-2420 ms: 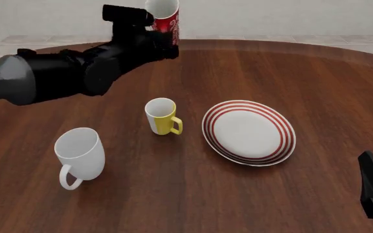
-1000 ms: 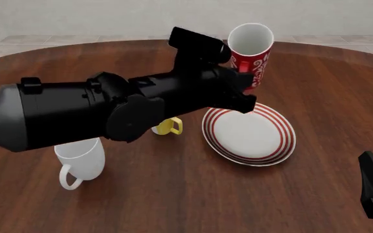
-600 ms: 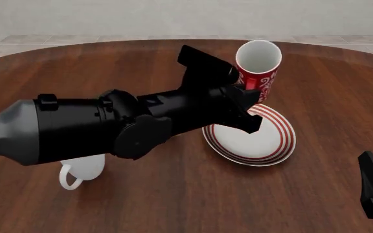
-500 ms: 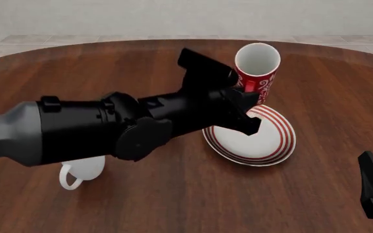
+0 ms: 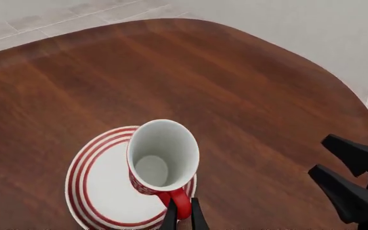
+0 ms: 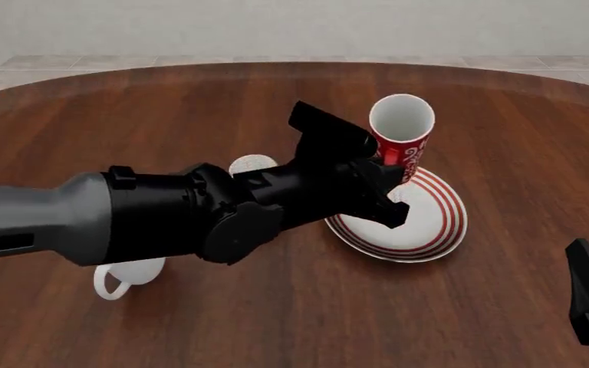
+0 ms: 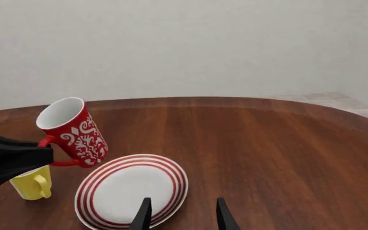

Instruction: Pick up the red mug and put it on the plate

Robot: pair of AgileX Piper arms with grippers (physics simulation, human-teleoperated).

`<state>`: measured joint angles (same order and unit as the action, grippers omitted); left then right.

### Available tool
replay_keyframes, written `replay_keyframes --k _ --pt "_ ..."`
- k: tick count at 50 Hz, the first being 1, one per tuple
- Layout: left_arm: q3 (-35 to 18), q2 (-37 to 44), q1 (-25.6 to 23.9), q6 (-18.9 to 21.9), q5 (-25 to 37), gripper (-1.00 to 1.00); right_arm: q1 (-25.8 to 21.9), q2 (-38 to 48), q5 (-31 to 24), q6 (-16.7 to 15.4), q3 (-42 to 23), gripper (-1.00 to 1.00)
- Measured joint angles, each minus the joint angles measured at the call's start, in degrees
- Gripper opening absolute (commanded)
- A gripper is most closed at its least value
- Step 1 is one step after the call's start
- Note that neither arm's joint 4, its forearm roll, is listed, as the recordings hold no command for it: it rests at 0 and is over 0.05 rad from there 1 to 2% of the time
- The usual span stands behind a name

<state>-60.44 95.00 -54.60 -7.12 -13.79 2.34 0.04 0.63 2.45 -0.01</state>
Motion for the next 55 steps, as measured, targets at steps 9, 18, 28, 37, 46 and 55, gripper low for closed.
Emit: replay_keyframes --k 9,18,28,37,46,55 --pt "-0.2 1.5 0.0 -0.5 -0.3 -1.00 0.1 0.0 0.0 0.2 0.0 1.00" --pt "-0.5 2.6 0.0 -1.0 -0.2 -1.00 0.1 0.0 0.0 0.3 0.0 1.00" --pt "-0.9 3.5 0.3 -1.9 0.0 -1.00 0.1 0.0 0.0 0.2 0.0 1.00" --pt "-1.2 4.5 0.9 -2.8 0.1 -1.00 0.1 0.0 0.0 0.2 0.0 1.00" --pt "-1.6 5.5 1.3 -3.5 0.0 -1.00 0.1 0.0 -0.1 0.1 0.0 1.00" --pt "-2.1 6.7 1.2 -3.9 -0.3 -1.00 0.1 0.0 -0.1 0.2 0.0 1.00"
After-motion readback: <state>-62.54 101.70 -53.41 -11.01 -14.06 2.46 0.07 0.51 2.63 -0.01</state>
